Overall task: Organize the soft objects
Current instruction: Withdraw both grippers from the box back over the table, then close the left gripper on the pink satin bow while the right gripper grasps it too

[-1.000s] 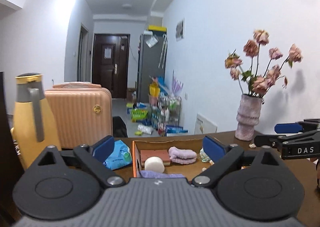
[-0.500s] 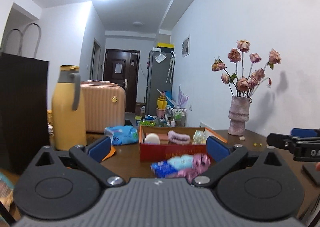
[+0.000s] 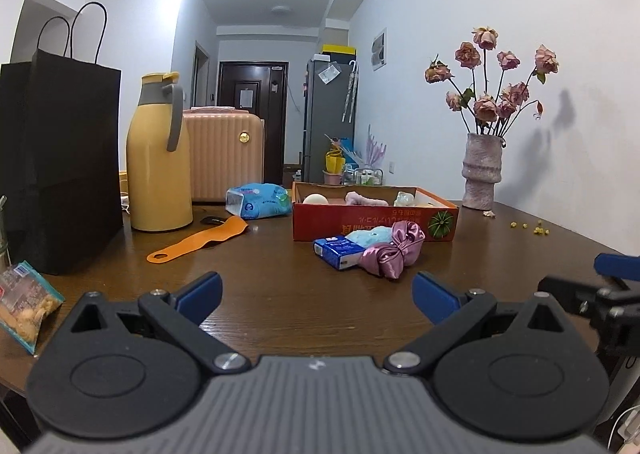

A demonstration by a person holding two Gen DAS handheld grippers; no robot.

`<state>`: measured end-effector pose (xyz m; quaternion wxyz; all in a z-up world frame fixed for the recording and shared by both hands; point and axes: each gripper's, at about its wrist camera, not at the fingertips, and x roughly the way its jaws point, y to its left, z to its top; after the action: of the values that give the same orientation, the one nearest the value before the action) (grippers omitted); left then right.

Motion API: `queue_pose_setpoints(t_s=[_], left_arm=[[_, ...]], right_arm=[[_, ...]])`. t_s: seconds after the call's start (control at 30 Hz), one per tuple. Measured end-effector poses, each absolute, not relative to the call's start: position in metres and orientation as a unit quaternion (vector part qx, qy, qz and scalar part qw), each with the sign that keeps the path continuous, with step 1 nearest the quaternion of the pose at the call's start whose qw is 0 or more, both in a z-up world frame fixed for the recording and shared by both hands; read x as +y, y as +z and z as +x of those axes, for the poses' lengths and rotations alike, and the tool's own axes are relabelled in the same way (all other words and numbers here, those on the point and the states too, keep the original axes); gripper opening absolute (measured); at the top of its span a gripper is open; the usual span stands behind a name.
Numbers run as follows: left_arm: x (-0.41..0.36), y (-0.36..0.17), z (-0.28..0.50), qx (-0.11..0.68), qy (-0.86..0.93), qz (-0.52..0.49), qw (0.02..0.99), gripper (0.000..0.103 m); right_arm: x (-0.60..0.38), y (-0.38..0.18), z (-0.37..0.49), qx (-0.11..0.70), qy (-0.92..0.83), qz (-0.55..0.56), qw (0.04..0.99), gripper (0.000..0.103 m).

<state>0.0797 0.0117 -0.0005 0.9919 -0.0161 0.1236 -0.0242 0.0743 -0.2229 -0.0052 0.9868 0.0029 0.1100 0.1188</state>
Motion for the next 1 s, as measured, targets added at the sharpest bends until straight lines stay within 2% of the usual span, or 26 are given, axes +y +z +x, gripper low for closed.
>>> queue_pose_setpoints(t_s=[0.33, 0.4, 0.53, 0.6, 0.77, 0.9, 1.0], left_arm=[[0.01, -0.011, 0.134, 0.165, -0.047, -0.034, 0.985, 0.103], [0.006, -0.012, 0.156, 0.175, -0.063, -0.044, 0.982, 0.103], [-0.005, -0.011, 0.209, 0.19, -0.093, -0.041, 0.976, 0.103], [-0.012, -0.011, 0.24, 0.199, -0.105, -0.039, 0.974, 0.099], [-0.027, -0.022, 0.321, 0.274, -0.136, -0.085, 0.948, 0.069], [-0.04, -0.036, 0.357, 0.313, -0.139, -0.091, 0.935, 0.062], [-0.043, -0.042, 0.369, 0.327, -0.137, -0.1, 0.93, 0.046]], right_arm=[[-0.23, -0.01, 0.125, 0.15, 0.103, 0.014, 0.983, 0.098], [-0.237, -0.007, 0.143, 0.156, 0.095, 0.021, 0.983, 0.094], [-0.253, 0.001, 0.192, 0.167, 0.092, 0.039, 0.981, 0.093], [-0.258, 0.006, 0.223, 0.172, 0.095, 0.043, 0.98, 0.089], [-0.263, 0.01, 0.326, 0.208, 0.118, 0.07, 0.968, 0.078], [-0.248, -0.001, 0.401, 0.258, 0.145, 0.079, 0.952, 0.068], [-0.232, -0.016, 0.44, 0.299, 0.147, 0.074, 0.94, 0.054]])
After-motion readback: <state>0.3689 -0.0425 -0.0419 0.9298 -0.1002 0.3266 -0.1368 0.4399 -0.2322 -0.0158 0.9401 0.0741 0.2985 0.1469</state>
